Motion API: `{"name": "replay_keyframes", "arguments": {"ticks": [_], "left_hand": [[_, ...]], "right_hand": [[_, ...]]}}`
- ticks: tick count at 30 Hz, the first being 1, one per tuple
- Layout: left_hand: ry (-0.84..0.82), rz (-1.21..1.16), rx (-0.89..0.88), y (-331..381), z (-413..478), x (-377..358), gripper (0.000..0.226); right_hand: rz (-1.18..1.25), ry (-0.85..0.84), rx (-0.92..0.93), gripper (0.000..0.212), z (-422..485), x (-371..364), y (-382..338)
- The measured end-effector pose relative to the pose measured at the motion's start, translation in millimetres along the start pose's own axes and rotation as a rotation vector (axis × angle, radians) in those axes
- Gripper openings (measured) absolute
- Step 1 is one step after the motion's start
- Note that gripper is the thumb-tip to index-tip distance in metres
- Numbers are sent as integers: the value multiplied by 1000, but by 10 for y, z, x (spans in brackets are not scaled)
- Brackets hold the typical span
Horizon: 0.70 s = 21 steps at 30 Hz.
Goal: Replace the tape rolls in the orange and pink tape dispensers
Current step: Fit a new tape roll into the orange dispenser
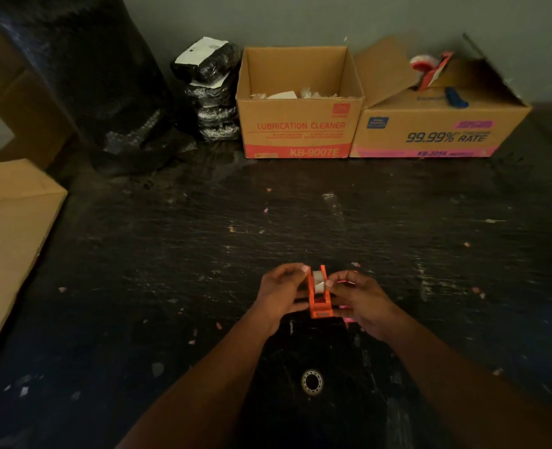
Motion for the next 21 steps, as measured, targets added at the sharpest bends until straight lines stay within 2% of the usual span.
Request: {"name": "replay_keyframes", "arguments": {"ticks": [4,8,14,17,21], "left_hand": [[-27,6,66,-57,13,3,29],[-29,-24,33,-63,32,36,32],[35,-16,22,-58,124,92,30],[81,3,8,-92,216,103,27],[153,60,45,-267,371,121,20]], "right_hand": [[-34,-27,54,8,-2,-64,-55],[-132,31,97,10,10,-18,-109],[-139,50,85,14,-19,-47,-121],[-192,99,76,11,27,33,-12],[-275,158,37,18,81,78,178]]}}
Point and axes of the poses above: each hand's wrist, its own z-axis towards the middle knuckle, its own x-axis out of the back of the hand, y = z × x, the point moved 10 cm from there along z, towards the middle knuckle, and after that the axes turned 9 degrees about x, right-handed, at the moved point
